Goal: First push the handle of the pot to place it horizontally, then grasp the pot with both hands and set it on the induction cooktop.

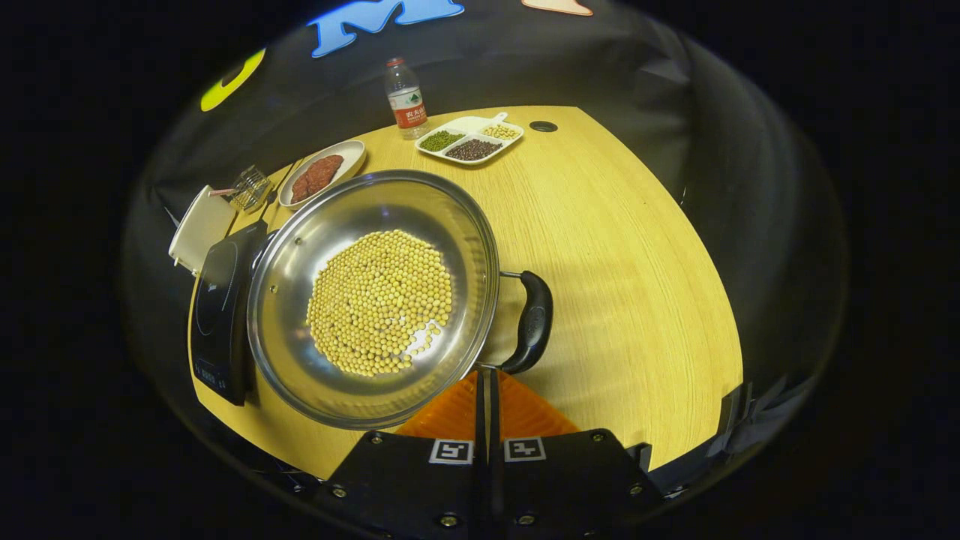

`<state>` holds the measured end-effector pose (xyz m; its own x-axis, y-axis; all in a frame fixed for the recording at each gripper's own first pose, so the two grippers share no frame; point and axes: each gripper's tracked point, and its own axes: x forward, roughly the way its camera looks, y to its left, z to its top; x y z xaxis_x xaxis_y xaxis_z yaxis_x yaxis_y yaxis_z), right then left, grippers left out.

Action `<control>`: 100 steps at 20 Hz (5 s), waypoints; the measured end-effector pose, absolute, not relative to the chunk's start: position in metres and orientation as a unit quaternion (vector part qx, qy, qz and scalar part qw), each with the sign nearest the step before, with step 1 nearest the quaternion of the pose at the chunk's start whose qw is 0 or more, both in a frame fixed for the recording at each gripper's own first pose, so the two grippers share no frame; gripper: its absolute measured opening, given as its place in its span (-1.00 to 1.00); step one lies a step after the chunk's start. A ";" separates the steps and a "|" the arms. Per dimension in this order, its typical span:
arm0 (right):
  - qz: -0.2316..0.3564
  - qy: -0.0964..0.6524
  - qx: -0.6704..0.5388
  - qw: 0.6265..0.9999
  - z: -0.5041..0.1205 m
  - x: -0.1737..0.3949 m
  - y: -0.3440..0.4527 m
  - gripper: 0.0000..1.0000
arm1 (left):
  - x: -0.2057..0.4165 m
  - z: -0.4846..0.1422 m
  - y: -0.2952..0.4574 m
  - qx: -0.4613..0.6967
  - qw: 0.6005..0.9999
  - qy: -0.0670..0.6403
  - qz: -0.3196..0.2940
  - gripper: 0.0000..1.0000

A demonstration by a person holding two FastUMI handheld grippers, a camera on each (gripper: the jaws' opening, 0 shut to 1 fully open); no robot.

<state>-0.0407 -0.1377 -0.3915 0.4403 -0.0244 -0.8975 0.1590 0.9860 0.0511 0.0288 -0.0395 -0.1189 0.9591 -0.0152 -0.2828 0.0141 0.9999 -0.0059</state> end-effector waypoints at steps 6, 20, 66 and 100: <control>-0.053 0.523 0.051 0.849 -0.390 -0.023 -0.151 -0.98 | 0.028 -0.125 -0.042 -0.002 0.989 0.150 -0.004 0.90; -0.045 0.518 -0.006 0.854 -0.389 0.026 -0.172 -0.98 | 0.040 -0.153 -0.044 -0.009 0.983 0.182 -0.006 0.90; -0.006 0.473 0.034 0.880 -0.417 0.085 -0.175 0.21 | 0.056 -0.465 -0.082 0.012 0.860 0.509 -0.019 0.34; -0.018 0.451 0.037 0.892 -0.331 0.026 -0.012 0.12 | 0.012 -0.366 0.075 0.007 0.874 0.484 -0.044 0.25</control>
